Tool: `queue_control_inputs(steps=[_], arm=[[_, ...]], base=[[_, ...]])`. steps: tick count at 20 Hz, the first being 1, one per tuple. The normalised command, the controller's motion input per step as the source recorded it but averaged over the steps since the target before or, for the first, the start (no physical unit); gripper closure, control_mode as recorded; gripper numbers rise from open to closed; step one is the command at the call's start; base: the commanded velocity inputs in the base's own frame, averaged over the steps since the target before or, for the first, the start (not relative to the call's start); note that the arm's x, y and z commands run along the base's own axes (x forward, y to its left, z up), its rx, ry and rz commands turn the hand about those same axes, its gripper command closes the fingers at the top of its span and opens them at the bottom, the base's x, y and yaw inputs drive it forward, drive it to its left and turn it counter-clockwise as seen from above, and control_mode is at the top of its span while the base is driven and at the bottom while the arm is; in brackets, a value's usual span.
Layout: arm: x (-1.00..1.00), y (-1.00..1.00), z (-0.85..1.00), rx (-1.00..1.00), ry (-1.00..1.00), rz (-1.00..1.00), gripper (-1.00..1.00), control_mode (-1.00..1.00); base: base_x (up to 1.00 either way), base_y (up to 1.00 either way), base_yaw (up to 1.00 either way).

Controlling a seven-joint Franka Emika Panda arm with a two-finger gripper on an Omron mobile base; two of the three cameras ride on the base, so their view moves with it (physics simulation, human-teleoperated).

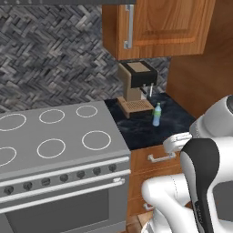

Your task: Take the bottled waters from the counter and place them in the freezer to freeze. Close the freezer door after placing the bottles.

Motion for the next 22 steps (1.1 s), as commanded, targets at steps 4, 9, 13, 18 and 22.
queue_control_inputs(steps=[4, 9, 13, 18, 22], arm=[[0.0, 0.0, 0.0, 0.0, 0.0, 0.0, -1.0, 1.0], [0.0, 0.0, 0.0, 0.0, 0.0, 0.0, -1.0, 1.0], [0.0, 0.0, 0.0, 0.0, 0.0, 0.0, -1.0, 1.0], [0.0, 0.0, 0.0, 0.0, 0.0, 0.0, -1.0, 1.0], [0.0, 0.0, 0.0, 0.0, 0.0, 0.0, -1.0, 1.0]], base=[[0.58, 0.13, 0.0], [0.48, 0.04, 0.0], [0.34, 0.0, 0.0], [0.11, 0.0, 0.0], [0.0, 0.0, 0.0]])
